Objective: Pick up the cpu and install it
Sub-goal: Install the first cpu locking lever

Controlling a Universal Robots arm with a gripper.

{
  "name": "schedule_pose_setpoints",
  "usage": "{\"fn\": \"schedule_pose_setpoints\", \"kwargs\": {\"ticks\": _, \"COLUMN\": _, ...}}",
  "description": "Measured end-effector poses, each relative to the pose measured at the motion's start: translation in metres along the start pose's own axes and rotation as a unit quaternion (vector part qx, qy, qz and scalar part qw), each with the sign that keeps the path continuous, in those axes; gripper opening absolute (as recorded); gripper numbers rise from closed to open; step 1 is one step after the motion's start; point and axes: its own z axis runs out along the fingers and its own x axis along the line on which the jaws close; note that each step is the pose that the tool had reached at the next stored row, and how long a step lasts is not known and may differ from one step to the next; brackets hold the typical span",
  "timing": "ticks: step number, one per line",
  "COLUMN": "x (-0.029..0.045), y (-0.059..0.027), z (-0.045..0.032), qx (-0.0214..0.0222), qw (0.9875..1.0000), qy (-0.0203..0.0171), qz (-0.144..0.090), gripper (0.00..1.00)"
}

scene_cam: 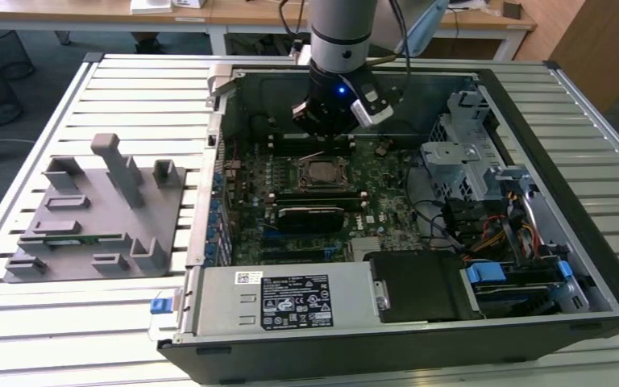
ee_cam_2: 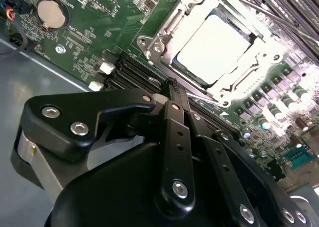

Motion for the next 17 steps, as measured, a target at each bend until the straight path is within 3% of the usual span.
{"fn": "schedule_pose_setpoints", "kwargs": {"ticks": 10, "x": -0.0022, "y": -0.0008, "z": 0.0093, "qx": 0.0004, "qw": 1.0000, "qy": 0.0001, "qz": 0.000, "gripper": 0.11}}
{"fn": "schedule_pose_setpoints", "kwargs": {"ticks": 17, "x": -0.0035, "y": -0.0010, "z": 0.0113, "qx": 0.0004, "qw": 1.0000, "qy": 0.0001, "qz": 0.000, "gripper": 0.11}}
